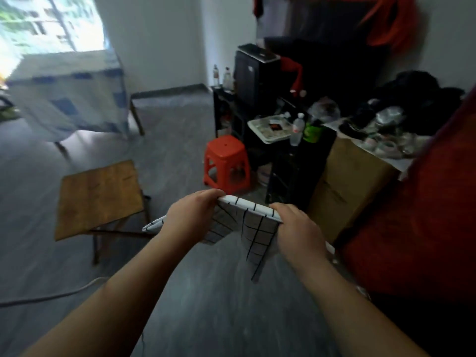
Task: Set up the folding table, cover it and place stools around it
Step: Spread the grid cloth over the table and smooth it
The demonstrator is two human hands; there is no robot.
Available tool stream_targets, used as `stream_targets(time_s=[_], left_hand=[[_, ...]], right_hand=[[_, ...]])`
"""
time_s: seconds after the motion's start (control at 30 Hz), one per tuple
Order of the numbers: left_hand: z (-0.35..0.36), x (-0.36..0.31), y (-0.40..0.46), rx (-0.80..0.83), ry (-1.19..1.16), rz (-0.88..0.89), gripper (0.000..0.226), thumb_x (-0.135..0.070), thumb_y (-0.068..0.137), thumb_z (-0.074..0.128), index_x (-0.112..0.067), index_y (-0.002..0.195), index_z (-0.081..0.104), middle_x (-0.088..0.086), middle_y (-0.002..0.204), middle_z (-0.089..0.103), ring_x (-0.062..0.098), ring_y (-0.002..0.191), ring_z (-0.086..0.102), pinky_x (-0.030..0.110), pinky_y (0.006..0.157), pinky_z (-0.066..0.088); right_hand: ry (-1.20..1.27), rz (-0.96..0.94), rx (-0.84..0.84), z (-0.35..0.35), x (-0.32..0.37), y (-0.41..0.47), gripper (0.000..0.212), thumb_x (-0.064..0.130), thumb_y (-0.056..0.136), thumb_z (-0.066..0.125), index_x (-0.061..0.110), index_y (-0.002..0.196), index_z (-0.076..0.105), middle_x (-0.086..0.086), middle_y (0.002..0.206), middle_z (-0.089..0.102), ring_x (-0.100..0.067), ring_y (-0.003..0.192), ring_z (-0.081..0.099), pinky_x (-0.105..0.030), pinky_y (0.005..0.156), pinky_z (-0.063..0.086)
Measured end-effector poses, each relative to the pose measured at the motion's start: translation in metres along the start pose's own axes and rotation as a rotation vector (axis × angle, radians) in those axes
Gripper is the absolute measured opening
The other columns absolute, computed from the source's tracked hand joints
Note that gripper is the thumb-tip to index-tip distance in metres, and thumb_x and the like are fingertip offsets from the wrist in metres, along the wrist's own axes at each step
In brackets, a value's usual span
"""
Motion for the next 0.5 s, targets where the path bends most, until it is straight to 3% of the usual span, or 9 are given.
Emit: stream_targets(time_s=[0.2,0.33,0.5], left_hand=[[-0.079,0.123,-0.052,-0.154,-0.102,-0.201,0.030,-0.027,0.093,0.050,-0.036,0.117,0.067,-0.002,0.114,0.072,0.026,0.106,0.066,0.041,0.084,0.052],[-0.126,0.226,-0.098,-0.229,-0.130,-0.330,0.028,-0.025,0.096,0.052,-0.040,0.115,0.067,-0.008,0.116,0.072,0.022,0.109,0.065,0.039,0.087,0.052],[-0.187,0.347,-0.149,-0.254,-0.163,-0.394,0.029,-0.027,0.095,0.055,-0.047,0.113,0.067,-0.015,0.111,0.073,0.013,0.106,0.066,0.038,0.087,0.053]], right_hand=[[0.096,-0.218,0.054,0.053,0.134,0.021,0.057,0.012,0.076,0.041,0.027,0.127,0.061,0.003,0.123,0.063,-0.027,0.108,0.058,-0.038,0.088,0.048],[0.142,-0.352,0.110,0.105,0.240,0.025,0.057,0.015,0.073,0.038,0.027,0.123,0.064,0.003,0.117,0.065,-0.028,0.105,0.060,-0.037,0.085,0.048],[0.221,-0.398,0.135,0.166,0.366,0.022,0.046,0.005,0.082,0.052,0.027,0.121,0.065,0.003,0.118,0.066,-0.023,0.109,0.060,-0.036,0.089,0.047]])
Point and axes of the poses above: each hand's wrist, its own y-axis towards the middle knuckle, its own z-axis out of the palm, x = y × z, the point moved 6 cm from there along y, towards the middle knuckle
